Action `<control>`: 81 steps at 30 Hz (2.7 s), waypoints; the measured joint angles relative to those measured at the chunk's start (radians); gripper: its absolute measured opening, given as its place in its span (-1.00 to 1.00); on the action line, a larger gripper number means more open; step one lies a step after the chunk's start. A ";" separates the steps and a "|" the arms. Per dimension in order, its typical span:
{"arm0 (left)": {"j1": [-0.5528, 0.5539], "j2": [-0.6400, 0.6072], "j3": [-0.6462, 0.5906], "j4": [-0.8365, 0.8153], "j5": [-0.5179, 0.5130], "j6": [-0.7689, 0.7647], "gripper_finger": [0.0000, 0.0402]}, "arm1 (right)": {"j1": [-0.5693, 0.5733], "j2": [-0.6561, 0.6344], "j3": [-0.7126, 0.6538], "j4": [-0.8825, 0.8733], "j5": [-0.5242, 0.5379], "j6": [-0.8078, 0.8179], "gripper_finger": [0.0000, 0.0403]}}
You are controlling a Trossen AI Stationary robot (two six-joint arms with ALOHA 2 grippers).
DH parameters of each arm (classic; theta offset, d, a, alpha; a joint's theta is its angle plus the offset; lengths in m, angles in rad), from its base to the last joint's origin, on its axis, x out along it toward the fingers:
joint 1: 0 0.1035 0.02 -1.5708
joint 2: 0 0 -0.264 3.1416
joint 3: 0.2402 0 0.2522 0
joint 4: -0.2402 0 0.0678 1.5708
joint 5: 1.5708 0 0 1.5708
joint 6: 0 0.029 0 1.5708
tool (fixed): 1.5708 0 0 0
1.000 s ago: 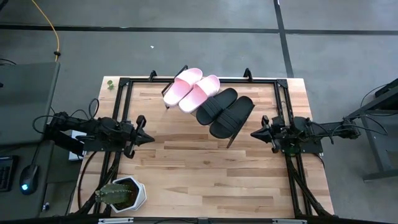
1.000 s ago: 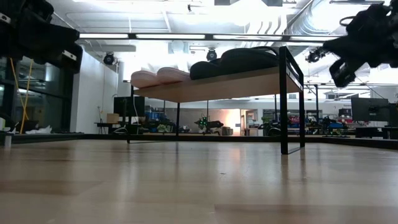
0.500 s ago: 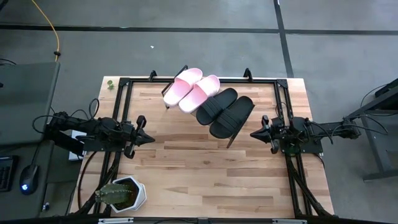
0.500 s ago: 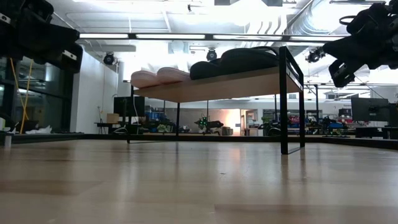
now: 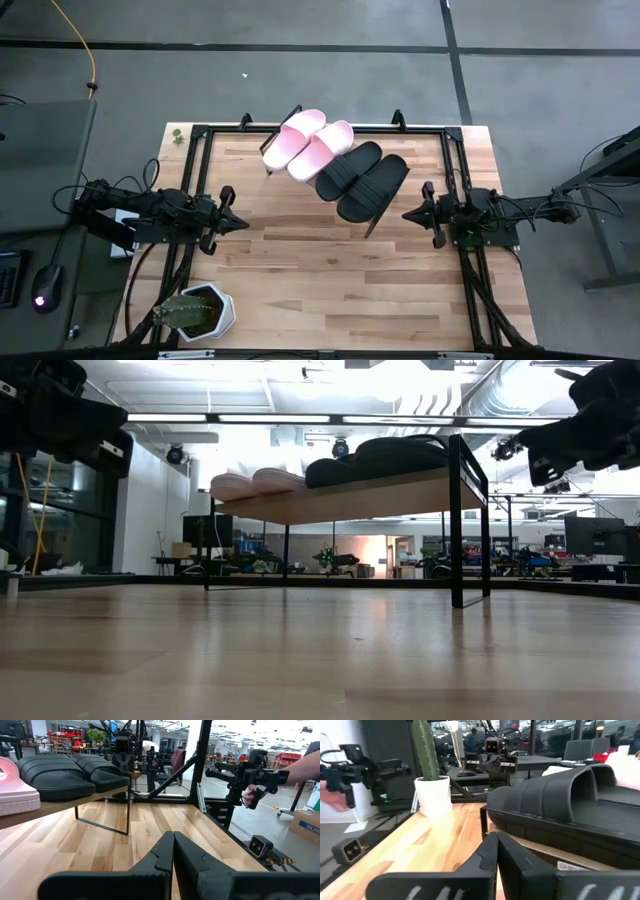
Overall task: Pick and place slides into the shelf
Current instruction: Return to Home Position
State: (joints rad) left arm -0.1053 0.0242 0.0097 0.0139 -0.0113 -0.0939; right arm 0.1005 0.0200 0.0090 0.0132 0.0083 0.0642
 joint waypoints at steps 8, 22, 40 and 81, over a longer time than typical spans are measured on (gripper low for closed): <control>0.000 0.000 0.000 0.000 0.000 0.000 -1.00 | -0.003 0.000 0.000 0.014 0.082 -0.046 -1.00; 0.000 0.000 0.000 0.000 0.000 -0.001 -1.00 | -0.002 0.000 0.000 0.015 0.090 -0.020 -1.00; 0.000 0.000 0.000 0.000 0.000 -0.001 -1.00 | -0.002 0.000 0.000 0.016 0.090 -0.020 -1.00; 0.000 0.000 0.000 0.000 0.001 -0.001 -1.00 | -0.002 0.000 0.000 0.016 0.090 -0.020 -1.00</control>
State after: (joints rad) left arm -0.1052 0.0242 0.0097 0.0143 -0.0106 -0.0947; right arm 0.0982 0.0202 0.0090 0.0292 0.0986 0.0444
